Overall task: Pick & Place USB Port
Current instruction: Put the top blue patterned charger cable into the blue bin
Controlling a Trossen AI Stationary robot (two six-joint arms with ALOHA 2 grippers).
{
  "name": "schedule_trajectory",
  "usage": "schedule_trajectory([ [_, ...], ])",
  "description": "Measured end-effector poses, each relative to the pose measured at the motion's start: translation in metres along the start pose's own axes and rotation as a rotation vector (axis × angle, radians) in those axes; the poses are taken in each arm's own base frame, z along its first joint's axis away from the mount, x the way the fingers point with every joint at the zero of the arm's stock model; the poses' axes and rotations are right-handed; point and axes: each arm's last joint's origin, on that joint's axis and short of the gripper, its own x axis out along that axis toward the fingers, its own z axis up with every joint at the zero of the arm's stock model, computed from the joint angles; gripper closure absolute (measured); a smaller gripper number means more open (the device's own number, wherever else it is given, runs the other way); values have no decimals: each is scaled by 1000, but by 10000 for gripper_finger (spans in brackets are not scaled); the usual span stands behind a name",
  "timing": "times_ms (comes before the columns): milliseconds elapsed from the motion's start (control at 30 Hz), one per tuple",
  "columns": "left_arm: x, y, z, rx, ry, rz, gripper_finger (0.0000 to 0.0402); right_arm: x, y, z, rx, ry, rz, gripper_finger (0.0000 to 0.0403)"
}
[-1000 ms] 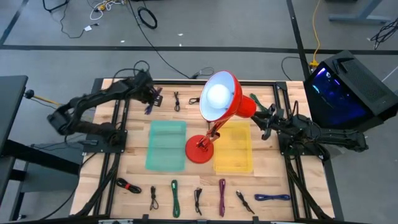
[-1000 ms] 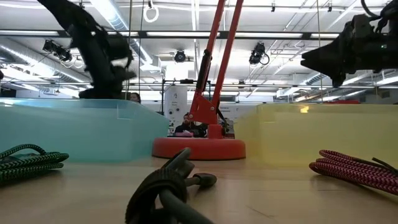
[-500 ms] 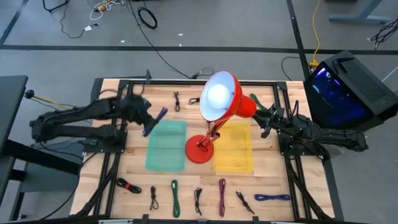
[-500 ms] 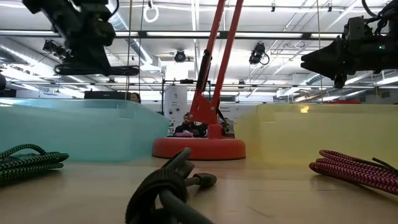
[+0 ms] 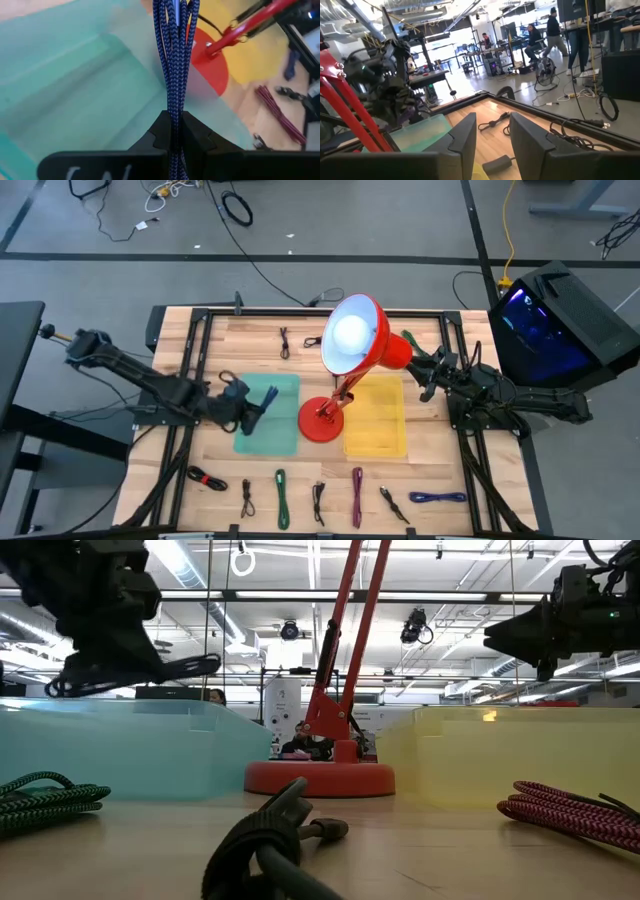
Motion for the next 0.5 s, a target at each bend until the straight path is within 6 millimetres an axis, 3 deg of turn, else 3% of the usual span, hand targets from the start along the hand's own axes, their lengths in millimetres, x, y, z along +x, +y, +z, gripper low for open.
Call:
schedule_trajectory([
  [200,12,1,-16,-79,-33,64,376,0,0,0,-2,-2,0,282],
  [500,16,2,-15,-78,-87,92,298,0,0,0,-2,-1,0,282],
])
